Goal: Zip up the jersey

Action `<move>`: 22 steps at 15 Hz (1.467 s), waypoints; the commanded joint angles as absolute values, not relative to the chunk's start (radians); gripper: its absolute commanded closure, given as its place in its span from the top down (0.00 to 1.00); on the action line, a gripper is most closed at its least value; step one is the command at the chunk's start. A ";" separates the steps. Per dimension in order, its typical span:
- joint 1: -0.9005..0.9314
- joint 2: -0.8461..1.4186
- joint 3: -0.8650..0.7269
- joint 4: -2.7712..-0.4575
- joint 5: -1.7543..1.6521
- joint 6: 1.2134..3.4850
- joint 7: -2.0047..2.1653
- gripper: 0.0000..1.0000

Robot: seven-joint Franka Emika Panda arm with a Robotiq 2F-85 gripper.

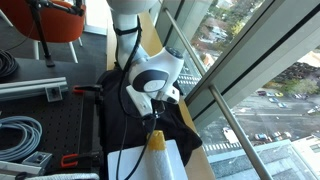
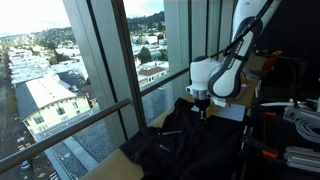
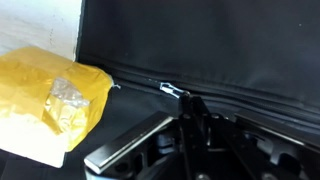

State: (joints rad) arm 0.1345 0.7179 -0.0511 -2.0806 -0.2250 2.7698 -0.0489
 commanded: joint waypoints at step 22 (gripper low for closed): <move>0.295 0.718 -0.030 -1.956 -0.315 2.625 -0.048 0.02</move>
State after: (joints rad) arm 0.2710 0.7124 -0.0484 -2.0091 -0.2884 2.6677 -0.0620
